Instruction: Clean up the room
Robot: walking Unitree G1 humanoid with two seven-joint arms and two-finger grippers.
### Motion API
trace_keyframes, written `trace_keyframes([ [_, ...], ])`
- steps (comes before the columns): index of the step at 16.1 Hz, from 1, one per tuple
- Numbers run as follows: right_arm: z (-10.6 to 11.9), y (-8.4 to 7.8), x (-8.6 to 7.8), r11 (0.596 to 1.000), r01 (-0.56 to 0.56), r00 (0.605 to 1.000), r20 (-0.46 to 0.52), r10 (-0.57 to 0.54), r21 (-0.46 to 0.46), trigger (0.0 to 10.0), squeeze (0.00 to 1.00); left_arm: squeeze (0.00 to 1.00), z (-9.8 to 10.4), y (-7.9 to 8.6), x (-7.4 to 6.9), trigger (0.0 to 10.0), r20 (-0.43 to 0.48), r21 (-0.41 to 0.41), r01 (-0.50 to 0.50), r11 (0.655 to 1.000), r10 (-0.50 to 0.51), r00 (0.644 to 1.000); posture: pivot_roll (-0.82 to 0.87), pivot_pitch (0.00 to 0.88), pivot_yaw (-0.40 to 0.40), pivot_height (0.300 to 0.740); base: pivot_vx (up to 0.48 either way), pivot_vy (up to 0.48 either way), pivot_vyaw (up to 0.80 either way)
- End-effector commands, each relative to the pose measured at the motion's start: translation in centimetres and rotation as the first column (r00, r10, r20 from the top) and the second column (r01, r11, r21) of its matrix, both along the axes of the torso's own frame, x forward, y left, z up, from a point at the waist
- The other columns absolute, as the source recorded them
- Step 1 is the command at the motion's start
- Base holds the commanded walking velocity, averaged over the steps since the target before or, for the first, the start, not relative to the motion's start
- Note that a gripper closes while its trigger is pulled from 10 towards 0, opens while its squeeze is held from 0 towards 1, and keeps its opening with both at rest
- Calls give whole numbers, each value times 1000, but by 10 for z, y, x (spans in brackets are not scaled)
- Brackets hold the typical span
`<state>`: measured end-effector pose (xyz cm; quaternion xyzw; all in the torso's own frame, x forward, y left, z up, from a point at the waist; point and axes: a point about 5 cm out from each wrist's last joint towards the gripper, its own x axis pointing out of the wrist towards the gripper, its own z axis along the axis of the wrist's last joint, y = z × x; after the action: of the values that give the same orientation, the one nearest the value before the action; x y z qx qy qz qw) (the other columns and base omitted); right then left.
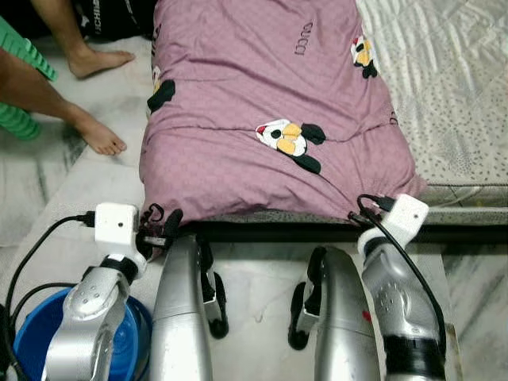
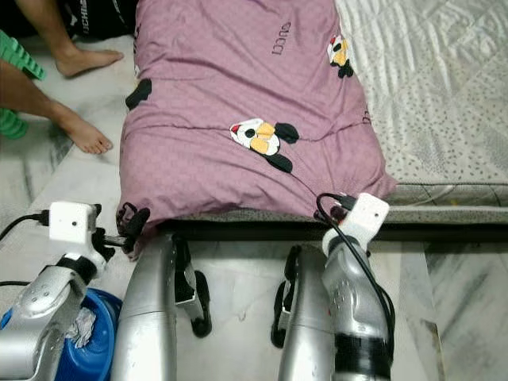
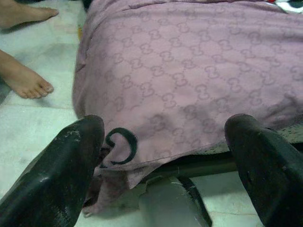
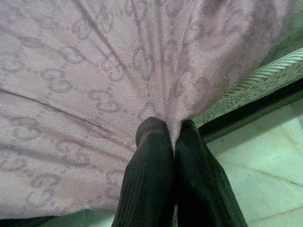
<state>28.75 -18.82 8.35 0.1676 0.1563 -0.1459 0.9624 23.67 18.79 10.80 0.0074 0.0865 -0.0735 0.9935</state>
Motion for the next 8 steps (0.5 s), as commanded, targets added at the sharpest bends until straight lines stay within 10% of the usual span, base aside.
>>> trace_keyframes([
  [1,-15,-10,-7,999,31,995,-96,-33,-19,8667,0,0,-5,1,-2,10000,-19,11,-6,1000,6,1000,152,282,-2,572,0,0,0],
  [2,-6,-12,1,998,23,998,-54,-25,-52,10000,1000,0,-5,2,-1,10000,-21,15,-8,1000,8,1000,154,281,-3,572,0,0,0],
  [8,76,-24,47,945,55,959,279,40,-323,10000,1000,0,-7,9,-3,10000,-37,38,-20,999,21,999,168,281,-7,572,0,0,0],
])
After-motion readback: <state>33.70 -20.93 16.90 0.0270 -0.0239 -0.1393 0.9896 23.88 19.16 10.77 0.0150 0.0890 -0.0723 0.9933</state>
